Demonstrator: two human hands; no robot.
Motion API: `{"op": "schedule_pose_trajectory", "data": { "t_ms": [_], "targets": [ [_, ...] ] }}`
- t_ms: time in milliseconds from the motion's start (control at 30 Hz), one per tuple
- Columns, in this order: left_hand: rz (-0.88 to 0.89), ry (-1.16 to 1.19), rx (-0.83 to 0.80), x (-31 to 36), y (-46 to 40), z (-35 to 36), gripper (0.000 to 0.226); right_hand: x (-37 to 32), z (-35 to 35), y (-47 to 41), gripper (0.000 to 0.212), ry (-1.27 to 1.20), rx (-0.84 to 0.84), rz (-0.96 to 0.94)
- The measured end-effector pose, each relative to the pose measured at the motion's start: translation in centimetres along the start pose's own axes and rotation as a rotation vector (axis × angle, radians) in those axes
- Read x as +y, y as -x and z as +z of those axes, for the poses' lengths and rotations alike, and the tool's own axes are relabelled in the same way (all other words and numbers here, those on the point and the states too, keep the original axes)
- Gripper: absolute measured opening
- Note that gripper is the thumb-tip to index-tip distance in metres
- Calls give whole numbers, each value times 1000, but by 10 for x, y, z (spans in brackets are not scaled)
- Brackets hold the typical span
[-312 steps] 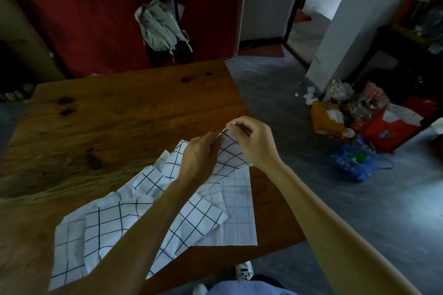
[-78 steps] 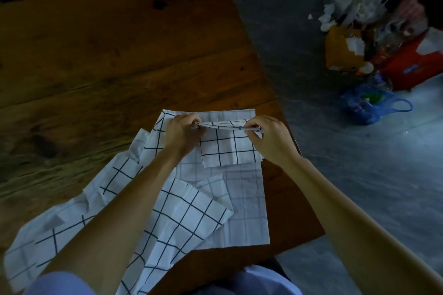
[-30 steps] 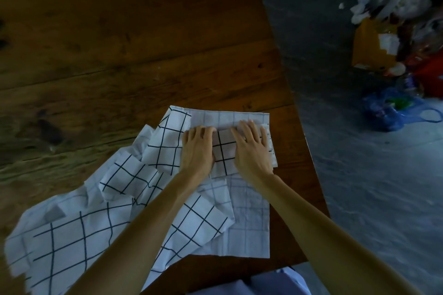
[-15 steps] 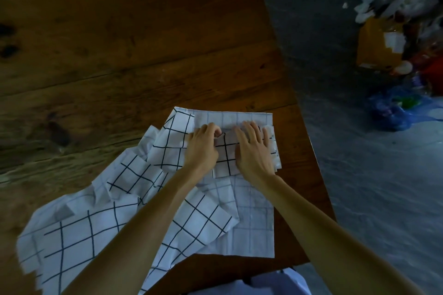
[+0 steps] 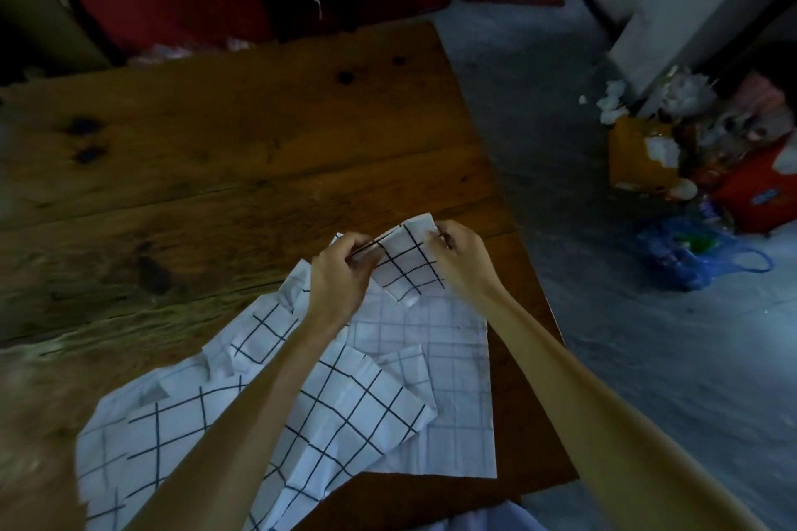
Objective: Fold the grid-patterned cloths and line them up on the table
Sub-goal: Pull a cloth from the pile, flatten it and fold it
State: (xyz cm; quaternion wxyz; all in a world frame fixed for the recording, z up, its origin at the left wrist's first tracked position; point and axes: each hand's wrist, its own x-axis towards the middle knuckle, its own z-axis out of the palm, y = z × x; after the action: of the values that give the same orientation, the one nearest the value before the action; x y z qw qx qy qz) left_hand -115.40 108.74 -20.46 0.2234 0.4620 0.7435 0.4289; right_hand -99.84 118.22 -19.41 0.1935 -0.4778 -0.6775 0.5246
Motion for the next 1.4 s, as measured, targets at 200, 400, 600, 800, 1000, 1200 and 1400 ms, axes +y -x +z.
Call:
{"op": "schedule_pose_trajectory", "data": {
  "t_ms": [200,400,600,800,1000,1200,1400],
  "targets": [
    [91,146,132,36,24,-36,5,-32,5,38,17,-62,114,-132],
    [106,208,169,50,40,-58,5,-48,9,63,33,-132,174,-107],
    [117,202,178,52,47,-64,13,-51,11,75,36,-154,219,-117],
    [148,249,160,55,49,-75,8,-60,9,85,39,-177,200,-176],
    [162,259,189,62,46,-84,9,-64,10,85,56,-227,154,-194],
    [225,143,196,62,44,-85,5,-71,8,85,41,-134,189,-255],
    [519,-293,45,79,31,-83,29,-80,10,83,28,-14,118,-343]
  ]
}}
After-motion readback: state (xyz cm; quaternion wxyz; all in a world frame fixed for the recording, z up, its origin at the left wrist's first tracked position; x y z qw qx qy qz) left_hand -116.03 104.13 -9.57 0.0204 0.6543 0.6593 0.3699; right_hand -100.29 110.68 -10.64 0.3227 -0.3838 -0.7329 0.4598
